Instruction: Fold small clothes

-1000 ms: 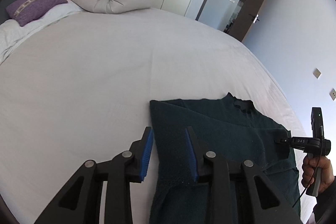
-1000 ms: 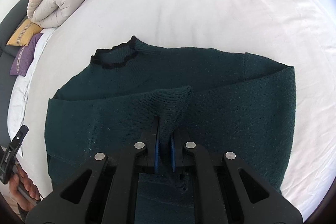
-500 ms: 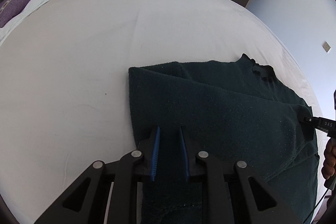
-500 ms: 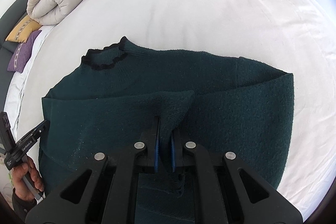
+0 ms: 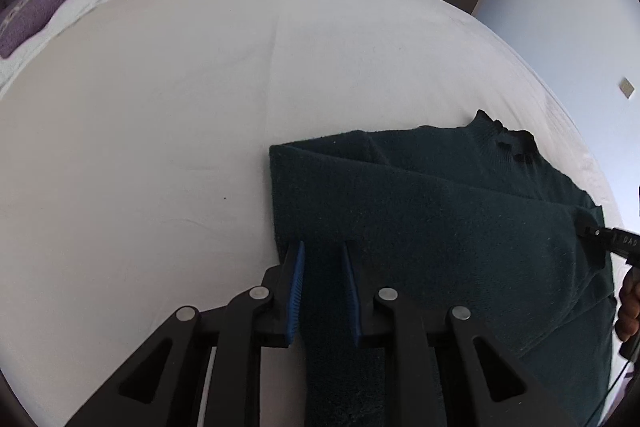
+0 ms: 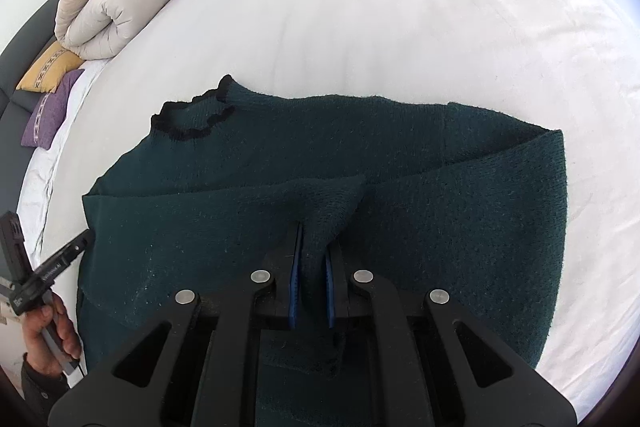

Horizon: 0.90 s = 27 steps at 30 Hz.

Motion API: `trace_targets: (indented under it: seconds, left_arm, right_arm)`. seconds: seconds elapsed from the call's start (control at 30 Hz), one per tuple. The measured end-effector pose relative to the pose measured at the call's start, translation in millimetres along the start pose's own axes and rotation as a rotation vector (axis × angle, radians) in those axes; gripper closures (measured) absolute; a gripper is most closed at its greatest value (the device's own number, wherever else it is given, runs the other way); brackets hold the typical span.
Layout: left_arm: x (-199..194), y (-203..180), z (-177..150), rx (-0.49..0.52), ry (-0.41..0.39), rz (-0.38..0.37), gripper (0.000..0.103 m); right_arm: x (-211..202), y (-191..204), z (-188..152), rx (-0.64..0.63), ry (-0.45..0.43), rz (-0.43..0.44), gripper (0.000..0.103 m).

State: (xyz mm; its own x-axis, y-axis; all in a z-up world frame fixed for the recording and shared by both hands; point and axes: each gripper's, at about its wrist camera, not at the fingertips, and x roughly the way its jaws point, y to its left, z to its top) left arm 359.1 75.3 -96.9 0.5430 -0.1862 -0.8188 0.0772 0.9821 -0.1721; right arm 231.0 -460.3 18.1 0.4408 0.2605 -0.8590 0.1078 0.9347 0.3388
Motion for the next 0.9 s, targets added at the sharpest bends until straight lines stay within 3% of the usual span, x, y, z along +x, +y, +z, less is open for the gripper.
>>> trace_targets:
  seconds: [0.13, 0.27, 0.37, 0.53, 0.63, 0.7, 0.73, 0.8, 0.83, 0.9]
  left_arm:
    - [-2, -4, -1, 0.019, -0.002, 0.026, 0.081]
    - [-17, -3, 5, -0.007, -0.019, 0.021, 0.081]
    - [-20, -8, 9, -0.015, -0.044, 0.005, 0.081]
    - [7, -3, 9, -0.029, -0.005, -0.007, 0.081]
    - [2, 6, 5, -0.065, -0.012, -0.038, 0.081]
    - [-5, 3, -3, -0.03, -0.013, -0.018, 0.081]
    - [-11, 2, -9, -0.014, -0.015, -0.017, 0.08]
    - [-22, 1, -23, 0.011, -0.007, 0.007, 0.061]
    - [-31, 5, -31, 0.002, -0.01, -0.002, 0.054]
    - [-54, 13, -50, -0.037, -0.018, -0.01, 0.05]
  right_arm:
    - [-7, -14, 0, 0.074, 0.001, 0.054, 0.092]
    - [-34, -32, -5, 0.18, -0.079, 0.0, 0.09]
    - [-50, -31, -8, 0.185, -0.132, 0.035, 0.09]
    - [-33, 9, -10, 0.087, -0.07, 0.191, 0.09]
    - [4, 12, -21, 0.085, 0.04, 0.195, 0.09]
    - [7, 1, -30, 0.107, -0.006, 0.264, 0.091]
    - [6, -6, -33, 0.133, -0.011, 0.292, 0.091]
    - [-3, -16, -39, 0.175, -0.019, 0.314, 0.09]
    - [-10, -19, -43, 0.172, -0.026, 0.298, 0.09]
    - [-32, -23, -54, 0.147, -0.049, 0.246, 0.09]
